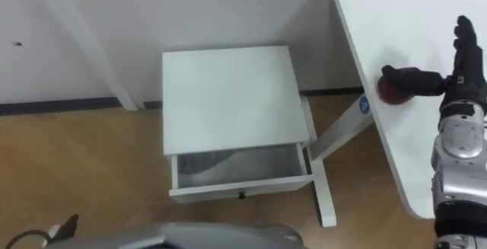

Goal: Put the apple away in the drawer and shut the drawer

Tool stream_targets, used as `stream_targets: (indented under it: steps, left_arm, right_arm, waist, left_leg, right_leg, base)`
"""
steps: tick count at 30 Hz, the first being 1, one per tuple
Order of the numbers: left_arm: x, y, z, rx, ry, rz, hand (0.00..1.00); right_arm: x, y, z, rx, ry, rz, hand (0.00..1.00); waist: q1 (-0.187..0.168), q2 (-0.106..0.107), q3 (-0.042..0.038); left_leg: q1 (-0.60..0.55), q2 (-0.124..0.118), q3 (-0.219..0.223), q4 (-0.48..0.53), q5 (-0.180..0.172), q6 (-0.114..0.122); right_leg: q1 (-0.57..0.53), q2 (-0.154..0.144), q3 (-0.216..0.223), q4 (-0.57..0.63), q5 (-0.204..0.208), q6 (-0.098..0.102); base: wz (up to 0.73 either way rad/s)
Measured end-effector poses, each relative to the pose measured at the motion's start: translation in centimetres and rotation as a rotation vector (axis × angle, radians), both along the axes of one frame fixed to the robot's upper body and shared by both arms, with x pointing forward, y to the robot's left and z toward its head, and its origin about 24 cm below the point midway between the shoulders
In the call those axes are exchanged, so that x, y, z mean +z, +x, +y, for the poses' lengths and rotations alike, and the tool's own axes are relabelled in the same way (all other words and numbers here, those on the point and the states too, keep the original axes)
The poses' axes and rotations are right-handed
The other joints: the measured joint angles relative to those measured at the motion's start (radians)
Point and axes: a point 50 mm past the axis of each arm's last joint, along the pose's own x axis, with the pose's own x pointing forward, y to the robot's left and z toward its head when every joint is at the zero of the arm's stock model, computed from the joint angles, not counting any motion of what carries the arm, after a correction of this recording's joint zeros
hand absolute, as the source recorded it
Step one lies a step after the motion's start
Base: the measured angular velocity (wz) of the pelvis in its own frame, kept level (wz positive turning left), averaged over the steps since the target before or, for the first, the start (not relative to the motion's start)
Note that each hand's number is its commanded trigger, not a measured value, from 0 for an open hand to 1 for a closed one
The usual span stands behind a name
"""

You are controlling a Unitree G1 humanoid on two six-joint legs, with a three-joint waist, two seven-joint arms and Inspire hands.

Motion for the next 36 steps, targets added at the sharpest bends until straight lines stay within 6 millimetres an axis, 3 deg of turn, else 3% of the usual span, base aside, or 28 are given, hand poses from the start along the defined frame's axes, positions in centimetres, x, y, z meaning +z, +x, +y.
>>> stream_targets:
  steps: [13, 21, 36]
  left_arm:
    - [0.0, -0.3, 0.0, 0.001, 0.002, 0.005, 0.0]
    - [0.0, -0.4, 0.0, -0.001, 0.0, 0.01, 0.0]
    - [-0.4, -1.6, -0.4, 0.0, -0.013, 0.072, 0.0]
  right_arm:
    - [1.0, 0.4, 0.4, 0.011, -0.022, -0.045, 0.0]
    - [0.9, 0.3, 0.4, 0.011, -0.02, -0.043, 0.0]
    - [-1.7, -1.2, 1.1, 0.011, 0.015, 0.052, 0.0]
  waist:
    - [0.004, -0.013, -0.0104]
    - [0.005, -0.008, -0.0097]
    - [0.006, -0.001, -0.0043]
  left_leg:
    - [0.001, -0.001, -0.011, 0.001, 0.0, 0.0]
    - [0.004, -0.001, -0.011, 0.002, 0.0, 0.0]
    - [0.008, -0.002, -0.012, -0.003, 0.0, 0.0]
  right_leg:
    - [0.006, 0.0, -0.011, 0.0, 0.0, 0.0]
    - [0.01, 0.0, -0.012, -0.001, 0.0, 0.0]
    - [0.019, 0.0, -0.012, -0.013, 0.0, 0.0]
  base:
    - [0.02]
    - [0.0]
    - [0.0]
